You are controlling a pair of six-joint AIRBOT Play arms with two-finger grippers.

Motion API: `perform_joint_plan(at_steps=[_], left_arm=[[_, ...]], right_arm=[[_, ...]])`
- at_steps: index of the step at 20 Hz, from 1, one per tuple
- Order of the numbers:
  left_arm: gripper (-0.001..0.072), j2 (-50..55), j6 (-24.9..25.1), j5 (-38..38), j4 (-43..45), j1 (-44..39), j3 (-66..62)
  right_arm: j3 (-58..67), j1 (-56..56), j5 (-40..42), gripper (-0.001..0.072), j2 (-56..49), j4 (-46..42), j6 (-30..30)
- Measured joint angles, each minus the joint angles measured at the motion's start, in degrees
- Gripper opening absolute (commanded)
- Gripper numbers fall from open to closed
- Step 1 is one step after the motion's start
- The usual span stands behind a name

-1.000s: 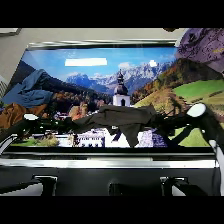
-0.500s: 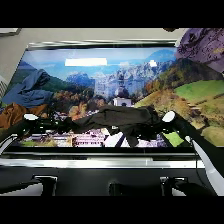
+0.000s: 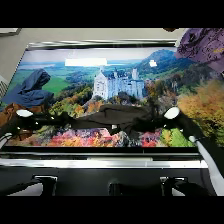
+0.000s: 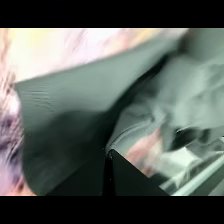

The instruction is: Fold the clothes and pants, and hang the long-sleeved shirts on hangers.

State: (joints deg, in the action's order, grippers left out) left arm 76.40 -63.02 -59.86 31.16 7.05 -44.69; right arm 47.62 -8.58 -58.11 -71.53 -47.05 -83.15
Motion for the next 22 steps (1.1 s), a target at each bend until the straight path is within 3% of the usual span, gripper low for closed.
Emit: perform_joint_plan(at_steps=[7,13,18,22], left_arm=[[0.0013,-14.9,-1.0,1.2,0.0,5.4,-25.4],[0.0014,-28.6,-2.3,10.6,1.3,7.3,-43.4],[0.0014,-36.3,-11.3,15.6,11.7,7.5,-46.7],[0.0014,-34.8,-18.5,16.1,19.2,7.5,-46.7]], right_arm=[[35.2,9.5,-5.7,0.0031,11.5,-5.0,-1.6],[61.5,11.0,-7.9,0.0031,21.2,-13.1,-6.7],[67.2,11.2,-3.6,0.0032,27.8,-20.7,-12.2],[68.1,11.2,-4.1,0.0032,25.1,-22.9,-16.5]])
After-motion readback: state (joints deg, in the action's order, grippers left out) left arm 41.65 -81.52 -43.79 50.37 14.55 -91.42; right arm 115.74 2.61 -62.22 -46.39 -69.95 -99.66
